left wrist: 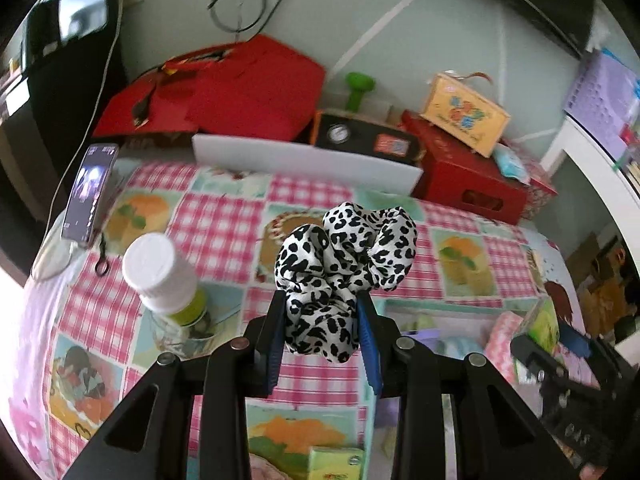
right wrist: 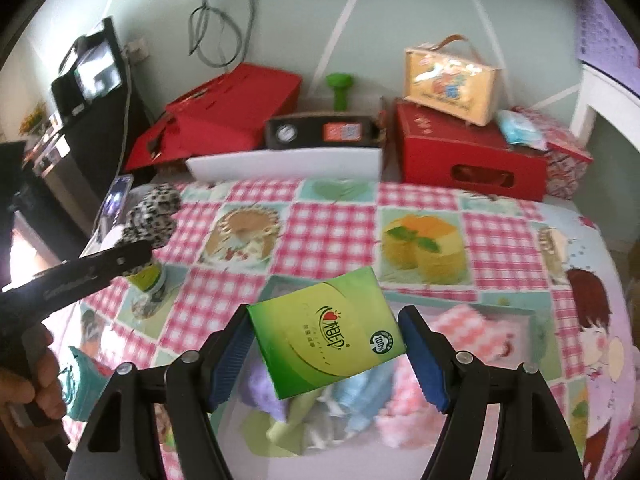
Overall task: Organize soft objects
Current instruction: 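Carry the scrunchie over the tray with the left gripper while the right gripper carries the tissue pack there, then release the scrunchie into the tray while the right gripper releases the green tissue pack, then move the left gripper to the pink floral cloth and grasp it, then lift the pink cloth with the left gripper while the right gripper grasps another green tissue pack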
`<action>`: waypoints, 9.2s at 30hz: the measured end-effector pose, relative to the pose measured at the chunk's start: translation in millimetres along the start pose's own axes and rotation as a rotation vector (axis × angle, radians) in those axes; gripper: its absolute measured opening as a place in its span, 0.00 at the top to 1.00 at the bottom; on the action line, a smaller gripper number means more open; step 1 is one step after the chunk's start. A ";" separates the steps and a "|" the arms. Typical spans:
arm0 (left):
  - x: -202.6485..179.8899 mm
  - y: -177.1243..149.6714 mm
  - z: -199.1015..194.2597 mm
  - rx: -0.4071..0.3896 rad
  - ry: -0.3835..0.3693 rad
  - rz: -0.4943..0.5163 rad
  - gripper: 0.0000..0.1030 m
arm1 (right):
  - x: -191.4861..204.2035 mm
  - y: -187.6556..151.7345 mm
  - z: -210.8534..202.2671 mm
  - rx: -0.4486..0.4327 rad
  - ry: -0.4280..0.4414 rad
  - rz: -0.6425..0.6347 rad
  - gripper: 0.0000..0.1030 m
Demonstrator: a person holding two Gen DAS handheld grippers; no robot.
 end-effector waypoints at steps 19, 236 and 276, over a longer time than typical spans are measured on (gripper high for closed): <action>-92.4 -31.0 13.2 0.074 -0.122 0.170 0.66 | -146.5 -23.8 -30.7 0.003 -0.236 0.293 0.26; 51.2 -143.6 -25.1 0.044 0.011 -0.310 0.91 | 40.8 -134.5 -7.3 0.195 -0.034 -0.121 0.00; 117.9 -115.9 -50.5 0.001 -0.085 -0.397 0.91 | 170.9 -142.4 38.4 0.320 0.057 -0.817 0.01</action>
Point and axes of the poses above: each gripper's, at about its wrist camera, not at the fingertips, and z roughly the way its jaws point, x to its left, y to its top, the point moved 8 cm from there along z, roughly the way its jaws point, and after that the axes turned 1 degree about y, right-handed, at the moved point
